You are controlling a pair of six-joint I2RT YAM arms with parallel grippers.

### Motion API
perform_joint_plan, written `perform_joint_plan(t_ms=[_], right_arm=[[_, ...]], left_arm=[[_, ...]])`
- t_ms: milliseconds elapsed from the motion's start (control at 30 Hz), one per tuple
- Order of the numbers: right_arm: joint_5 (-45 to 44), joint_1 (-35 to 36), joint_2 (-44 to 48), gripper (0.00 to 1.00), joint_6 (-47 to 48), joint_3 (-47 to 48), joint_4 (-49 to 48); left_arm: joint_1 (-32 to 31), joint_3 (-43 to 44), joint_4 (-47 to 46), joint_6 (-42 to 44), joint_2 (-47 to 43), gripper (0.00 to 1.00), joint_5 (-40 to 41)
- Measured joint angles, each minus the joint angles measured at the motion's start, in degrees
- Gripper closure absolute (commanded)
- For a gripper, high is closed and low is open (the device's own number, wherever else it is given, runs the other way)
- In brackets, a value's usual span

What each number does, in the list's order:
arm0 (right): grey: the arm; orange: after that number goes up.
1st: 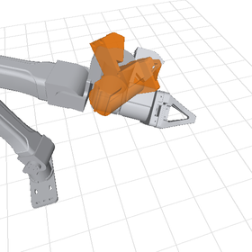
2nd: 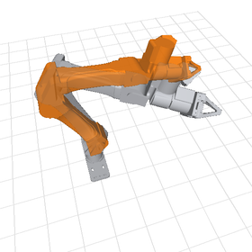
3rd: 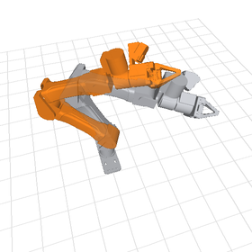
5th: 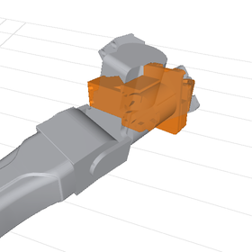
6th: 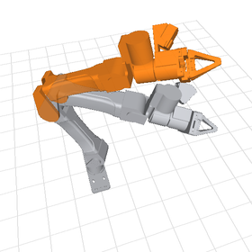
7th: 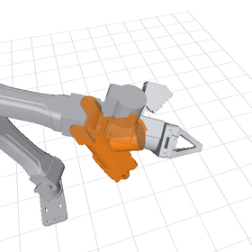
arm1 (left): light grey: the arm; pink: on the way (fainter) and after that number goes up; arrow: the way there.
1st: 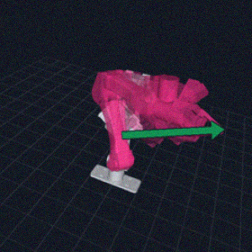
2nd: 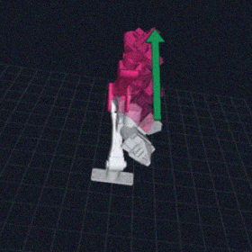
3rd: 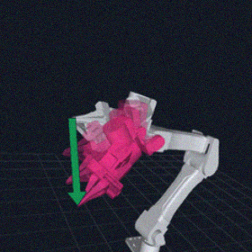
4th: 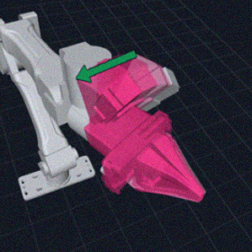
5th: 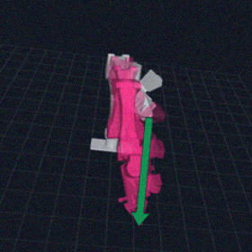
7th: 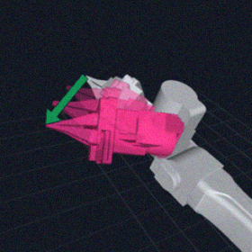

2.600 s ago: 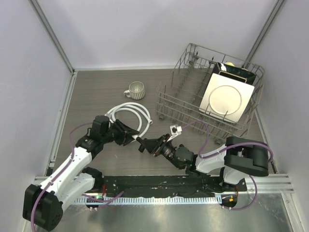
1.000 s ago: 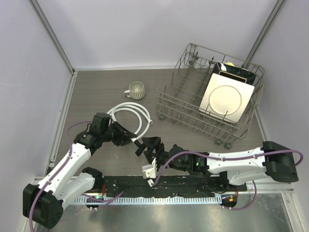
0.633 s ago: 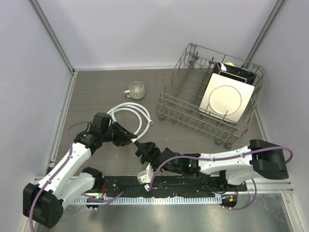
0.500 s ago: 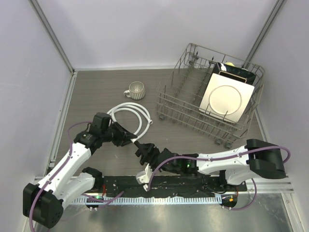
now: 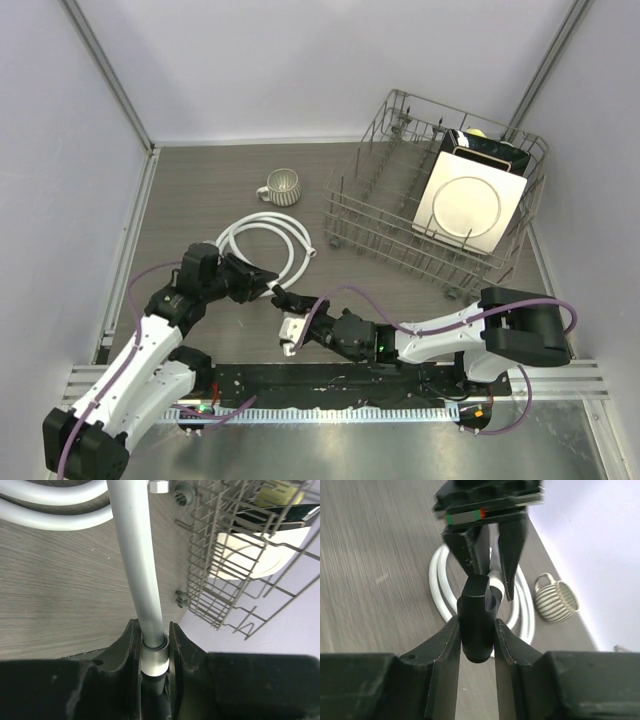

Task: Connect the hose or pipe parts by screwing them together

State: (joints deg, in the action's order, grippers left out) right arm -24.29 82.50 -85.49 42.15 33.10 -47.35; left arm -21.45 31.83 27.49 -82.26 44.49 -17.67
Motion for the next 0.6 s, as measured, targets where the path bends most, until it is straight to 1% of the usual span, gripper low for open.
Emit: perform_joint_plan(t_ms=[133,233,300,467,600], right_arm=[[-3.98,0.07,-0.17,0.93,-16.98,-0.17,-5.03],[-7.45,-0.02,-1.27,0.93,-30.18,1.22,-6.21],[-9.18,-0.28,-2.40,0.93,-37.27,2.08,-6.69],[-11.02,-1.90,-4.70,0.98,-56.46,1.60,-10.29],[-11.65,-2.91,-4.92,0.97,-71.14,-1.42,-15.58]], left_arm=[[-0.24,-3.13,-3.32,-3.96,-6.03,1.00,1.73],[-0.26,-4.98,-5.14,-6.25,-8.72,1.00,3.54],[-0.24,-5.57,-5.55,-7.30,-9.03,1.00,4.87],[-0.22,-6.97,-6.86,-8.94,-9.27,1.00,7.39],[-0.39,-7.56,-7.91,-9.77,-10.05,1.00,7.28]])
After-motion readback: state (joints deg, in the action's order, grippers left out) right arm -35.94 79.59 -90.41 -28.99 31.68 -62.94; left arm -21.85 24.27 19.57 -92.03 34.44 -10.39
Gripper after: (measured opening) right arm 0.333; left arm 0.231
